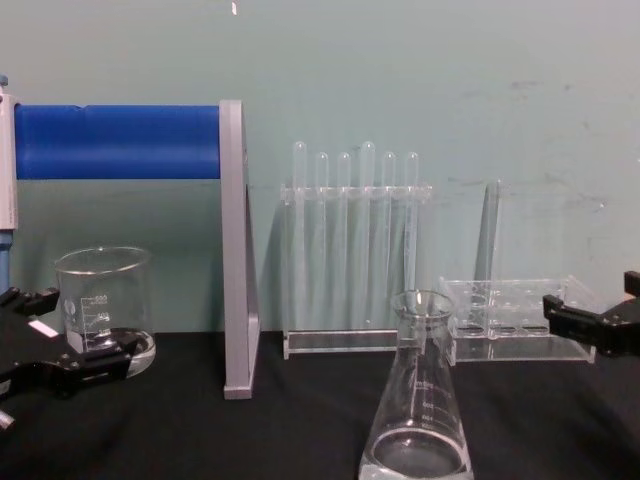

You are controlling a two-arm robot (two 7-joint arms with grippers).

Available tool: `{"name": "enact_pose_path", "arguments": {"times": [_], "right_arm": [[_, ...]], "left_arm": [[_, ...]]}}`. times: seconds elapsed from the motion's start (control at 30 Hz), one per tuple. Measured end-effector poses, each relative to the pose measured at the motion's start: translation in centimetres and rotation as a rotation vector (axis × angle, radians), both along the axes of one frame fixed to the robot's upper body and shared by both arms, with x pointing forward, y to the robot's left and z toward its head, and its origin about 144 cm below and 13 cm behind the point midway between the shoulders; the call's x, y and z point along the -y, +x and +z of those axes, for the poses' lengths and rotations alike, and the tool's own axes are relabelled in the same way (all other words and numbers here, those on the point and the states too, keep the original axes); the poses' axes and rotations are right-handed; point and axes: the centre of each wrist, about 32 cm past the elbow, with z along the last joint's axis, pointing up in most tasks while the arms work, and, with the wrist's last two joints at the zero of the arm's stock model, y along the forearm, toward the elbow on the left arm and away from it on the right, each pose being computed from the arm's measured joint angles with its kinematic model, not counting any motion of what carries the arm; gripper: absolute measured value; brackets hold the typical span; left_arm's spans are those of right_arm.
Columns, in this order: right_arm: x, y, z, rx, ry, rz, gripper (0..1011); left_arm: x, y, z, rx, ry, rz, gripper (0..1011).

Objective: Grasp the erlenmeyer flask with one hand, shake it three times, then place it back.

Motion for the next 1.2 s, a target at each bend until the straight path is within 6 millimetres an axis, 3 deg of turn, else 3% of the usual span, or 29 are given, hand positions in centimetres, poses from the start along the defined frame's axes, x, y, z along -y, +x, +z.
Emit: {"name": "enact_pose_path", "arguments": {"times": [1.2], "right_arm": [[0.0,0.0,0.0,0.0,0.001,0.0,1000]], "left_arm": [[0.0,0.0,0.0,0.0,0.0,0.0,1001]]}}
